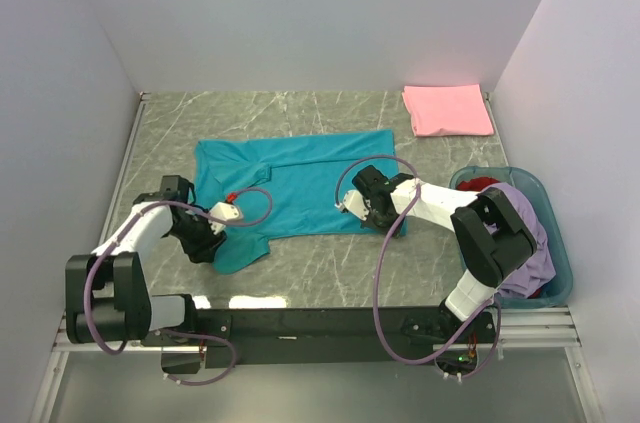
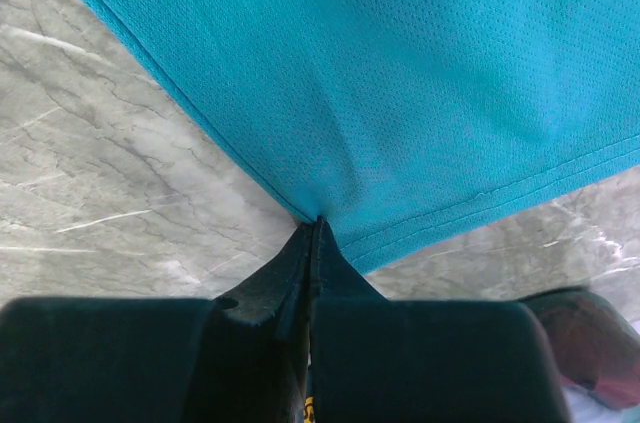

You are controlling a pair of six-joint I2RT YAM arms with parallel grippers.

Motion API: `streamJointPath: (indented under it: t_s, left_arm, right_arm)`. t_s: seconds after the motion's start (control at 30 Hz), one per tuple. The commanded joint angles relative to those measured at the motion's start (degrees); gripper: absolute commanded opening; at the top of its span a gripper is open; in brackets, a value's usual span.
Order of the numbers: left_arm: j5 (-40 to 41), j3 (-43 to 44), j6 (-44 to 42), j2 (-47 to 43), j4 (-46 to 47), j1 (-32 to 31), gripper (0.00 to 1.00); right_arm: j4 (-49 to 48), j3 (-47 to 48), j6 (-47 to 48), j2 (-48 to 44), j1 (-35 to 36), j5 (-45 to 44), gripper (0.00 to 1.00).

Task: Fold and stack the t-shirts
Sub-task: Fold the tshirt

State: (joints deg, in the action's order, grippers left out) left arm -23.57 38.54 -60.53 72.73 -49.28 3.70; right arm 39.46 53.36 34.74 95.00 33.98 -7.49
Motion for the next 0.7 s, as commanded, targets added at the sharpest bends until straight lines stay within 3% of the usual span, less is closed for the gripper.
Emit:
streamJointPath:
  t_s: [0.0, 0.13, 0.23, 0.27, 0.33, 0.5, 0.67]
  left_arm:
    - [3.5, -1.7, 2.3, 2.0, 5.8, -2.5, 0.51]
    - [6.8, -3.9, 3.1, 4.0, 9.6, -3.4, 0.5]
    - [8.5, -4.9, 2.7, 4.7, 10.3, -3.4, 0.25]
    - [9.2, -4.9, 2.4, 4.6, 9.5, -3.4, 0.11]
    - [9.6, -4.9, 2.1, 3.9, 8.4, -3.4, 0.03]
    - [8.5, -2.8, 0.9, -2.6, 0.0, -3.4, 0.0]
    - [4.2, 5.1, -1.3, -3.4, -8.3, -0.9, 0.01]
  right_arm:
    - [-0.2, 2.4, -0.5, 0.4, -0.1, 0.3, 0.0]
    - [-0.2, 2.6, -0.2, 0.4, -0.3, 0.1, 0.0]
    - [-0.4, 2.6, -0.3, 0.2, -0.3, -0.1, 0.0]
    - [-0.4, 2.6, -0.2, 0.0, -0.4, 0.0, 0.0]
    - [-0.2, 2.7, -0.3, -0.7, -0.5, 0.5, 0.0]
    - [2.2, 2.4, 0.0, -4.2, -0.8, 2.3, 0.0]
    - [4.7, 2.9, 1.4, -8.4, -1.5, 3.2, 0.0]
